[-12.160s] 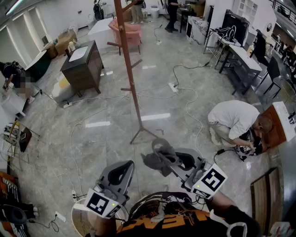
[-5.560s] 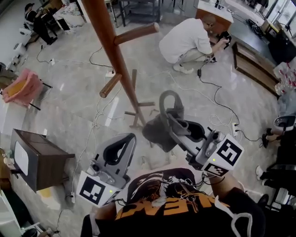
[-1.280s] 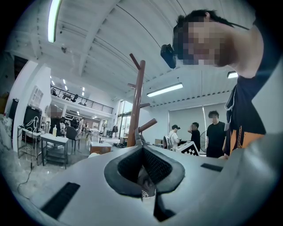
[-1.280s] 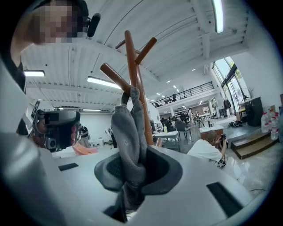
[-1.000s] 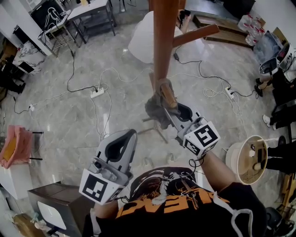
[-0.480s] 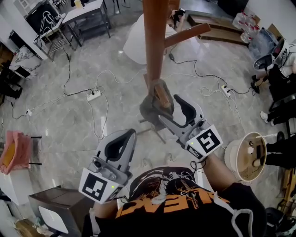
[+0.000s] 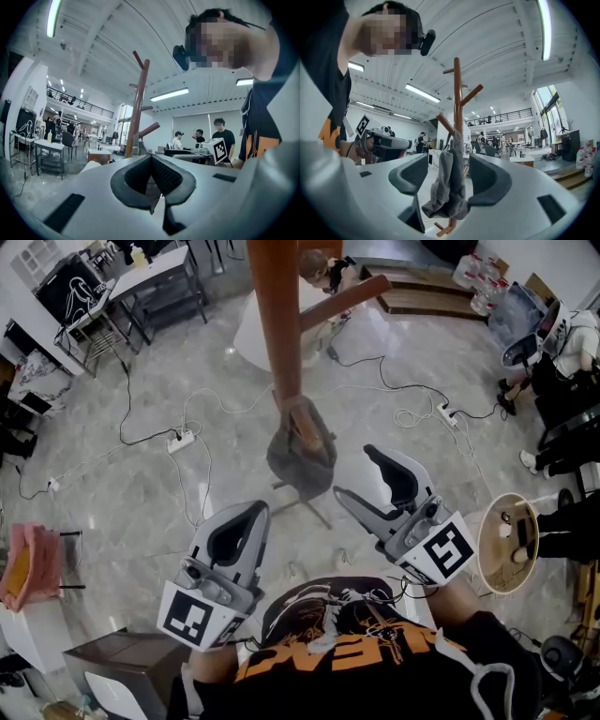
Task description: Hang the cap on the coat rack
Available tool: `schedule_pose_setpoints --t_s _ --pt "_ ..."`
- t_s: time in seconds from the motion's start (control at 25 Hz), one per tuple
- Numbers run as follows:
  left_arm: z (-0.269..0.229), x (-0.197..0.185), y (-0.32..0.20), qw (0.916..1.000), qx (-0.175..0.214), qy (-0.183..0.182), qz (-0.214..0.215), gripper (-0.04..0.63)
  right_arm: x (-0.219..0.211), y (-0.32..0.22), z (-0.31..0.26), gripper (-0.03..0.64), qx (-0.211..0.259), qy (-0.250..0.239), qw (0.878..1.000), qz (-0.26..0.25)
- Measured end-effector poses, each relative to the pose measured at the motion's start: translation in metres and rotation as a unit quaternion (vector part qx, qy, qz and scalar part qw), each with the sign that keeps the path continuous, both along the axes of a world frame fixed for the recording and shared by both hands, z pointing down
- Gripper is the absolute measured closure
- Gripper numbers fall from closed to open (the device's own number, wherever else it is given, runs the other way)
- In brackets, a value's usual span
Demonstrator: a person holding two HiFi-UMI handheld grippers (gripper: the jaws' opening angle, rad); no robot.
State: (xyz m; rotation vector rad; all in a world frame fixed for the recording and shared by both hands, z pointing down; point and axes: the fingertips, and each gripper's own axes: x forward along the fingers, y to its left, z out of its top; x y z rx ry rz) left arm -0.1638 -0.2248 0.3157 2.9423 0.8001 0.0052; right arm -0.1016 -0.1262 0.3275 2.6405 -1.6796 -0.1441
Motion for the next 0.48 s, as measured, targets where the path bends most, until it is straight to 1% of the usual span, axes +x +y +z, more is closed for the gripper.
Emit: schedule_pose_setpoints --t_s 0.08,0.2,0.36,0.48 --pt "-0.002 -0.001 0.001 1.0000 0.001 0.001 0.004 0.572 -0.008 0.006 -0.006 0.355 0.000 0.002 1.000 -0.004" --pt "-0.001 -0.003 0.007 1.0000 0.001 0.000 0.004 0.572 -0.016 0.018 -0.008 0.381 0.001 -0.011 1.000 -0.014" --pt "0.001 -0.007 0.011 1.0000 0.001 -0.003 0.003 0.572 -0.025 0.032 -0.009 0.467 -0.002 -0.016 1.000 -0.010" --pt "0.003 -0.010 0.012 1.0000 -0.001 -0.003 0.002 0.572 -0.032 0.034 -0.006 0.503 -0.009 -0.015 1.000 -0.016"
